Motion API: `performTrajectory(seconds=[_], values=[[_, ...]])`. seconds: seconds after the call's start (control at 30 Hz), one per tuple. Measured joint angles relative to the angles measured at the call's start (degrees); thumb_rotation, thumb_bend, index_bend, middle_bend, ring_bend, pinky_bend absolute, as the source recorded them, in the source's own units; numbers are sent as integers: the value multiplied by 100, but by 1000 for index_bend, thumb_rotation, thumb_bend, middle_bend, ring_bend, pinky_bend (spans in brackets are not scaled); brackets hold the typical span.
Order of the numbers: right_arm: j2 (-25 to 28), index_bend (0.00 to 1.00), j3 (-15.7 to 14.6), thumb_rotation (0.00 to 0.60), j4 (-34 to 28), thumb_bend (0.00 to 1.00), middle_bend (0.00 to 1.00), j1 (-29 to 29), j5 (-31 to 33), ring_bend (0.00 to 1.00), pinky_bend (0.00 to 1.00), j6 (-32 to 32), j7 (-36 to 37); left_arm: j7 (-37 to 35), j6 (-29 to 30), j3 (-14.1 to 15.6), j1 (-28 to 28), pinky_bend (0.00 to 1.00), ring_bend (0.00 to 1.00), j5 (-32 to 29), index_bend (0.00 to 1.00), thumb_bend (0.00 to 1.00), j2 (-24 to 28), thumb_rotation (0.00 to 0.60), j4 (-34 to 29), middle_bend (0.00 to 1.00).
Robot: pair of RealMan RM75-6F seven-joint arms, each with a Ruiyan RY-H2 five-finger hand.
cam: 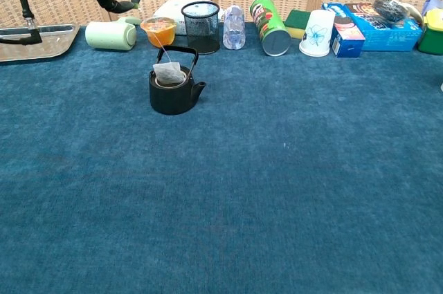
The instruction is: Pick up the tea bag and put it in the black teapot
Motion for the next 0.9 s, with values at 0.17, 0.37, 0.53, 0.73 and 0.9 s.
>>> performTrajectory(seconds=[0.17,0.37,0.53,0.73,0.9], values=[[9,492,2,600,6,210,491,-29,22,462,358,36,17,5,-21,28,-4,872,975,6,600,502,-65,600,51,1000],[10,492,20,600,15,210,491,-46,34,462,357,84,33,-41,38,61,63,872,975,121,600,500,-63,600,18,1000],[9,492,20,600,17,211,491,-50,47,462,358,74,37,-113,133,138,201,872,975,269,600,500,-32,600,-52,1000],[11,492,22,600,23,211,491,-43,48,462,358,62,41,-173,168,303,375,872,975,392,600,487,-64,600,-47,1000],[20,492,29,600,16,210,491,-45,66,462,357,60,29,-181,154,400,480,863,974,434,510,311,-71,600,-5,1000]])
